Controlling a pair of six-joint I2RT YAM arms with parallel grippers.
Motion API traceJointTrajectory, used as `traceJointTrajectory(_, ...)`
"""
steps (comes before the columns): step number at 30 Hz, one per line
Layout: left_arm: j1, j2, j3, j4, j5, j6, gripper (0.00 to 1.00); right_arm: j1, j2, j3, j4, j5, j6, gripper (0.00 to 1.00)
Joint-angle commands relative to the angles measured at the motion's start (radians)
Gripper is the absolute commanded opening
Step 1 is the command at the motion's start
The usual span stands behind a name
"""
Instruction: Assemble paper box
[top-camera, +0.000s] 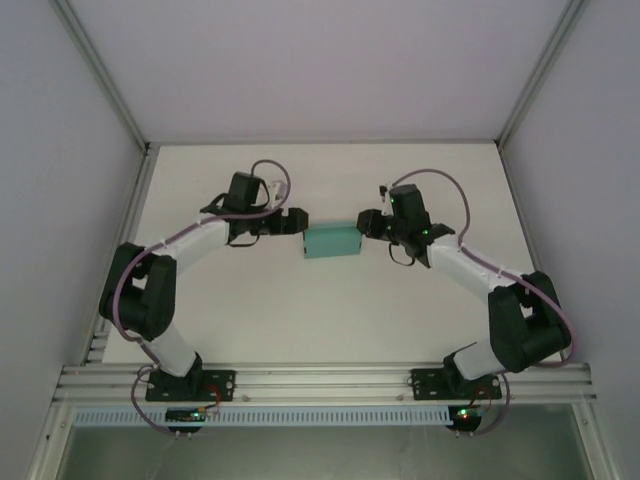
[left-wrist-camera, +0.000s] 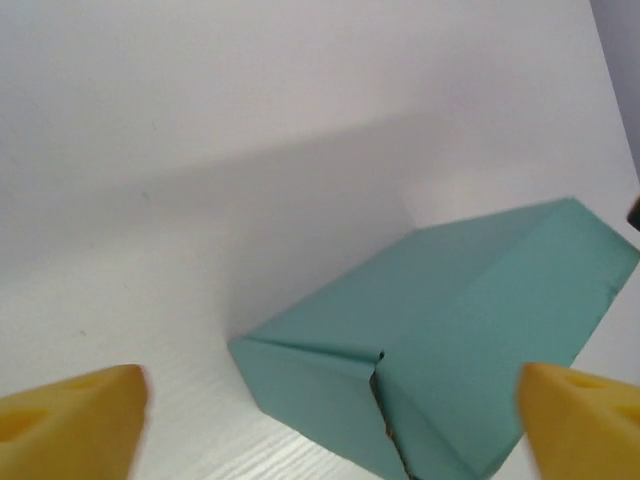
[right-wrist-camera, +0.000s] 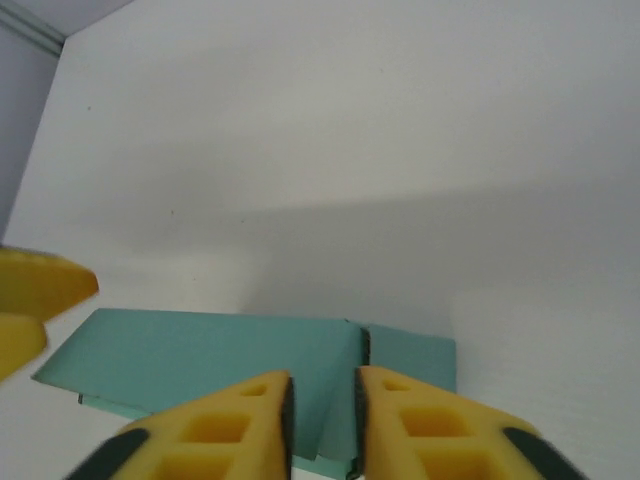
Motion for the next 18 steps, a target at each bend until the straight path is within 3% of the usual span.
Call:
traceJointTrajectory(1, -0.002, -0.063, 0.055, -0.088, -0.088, 0.062, 1.00, -0.013, -0.010, 0.087, -0.143, 0.003, -0.114, 0.32)
traceJointTrajectory(3, -0.002, -0.082, 0.058, -0.091, -0.122, 0.064, 1.00, -0.017, -0.002, 0.130, -0.190, 0.002, -0.159, 0.41)
traceJointTrajectory(5, -0.002, -0.088, 0.059, -0.094, -0.118, 0.065, 1.00, -0.020, 0.015, 0.154, -0.223, 0.015, -0.181, 0.59)
traceJointTrajectory(6, -0.002, -0.086, 0.053, -0.090, -0.113, 0.060, 1.00, -0.022, 0.027, 0.158, -0.230, 0.022, -0.181, 0.60)
traceJointTrajectory(11, -0.013, -0.041, 0.010, -0.052, -0.029, 0.028, 1.00, -0.025, 0.079, 0.156, -0.232, 0.003, -0.169, 0.62)
traceJointTrajectory(18, -0.022, 0.003, -0.063, 0.018, 0.053, -0.006, 0.94, -0.029, 0.121, 0.077, -0.206, 0.011, -0.082, 0.53)
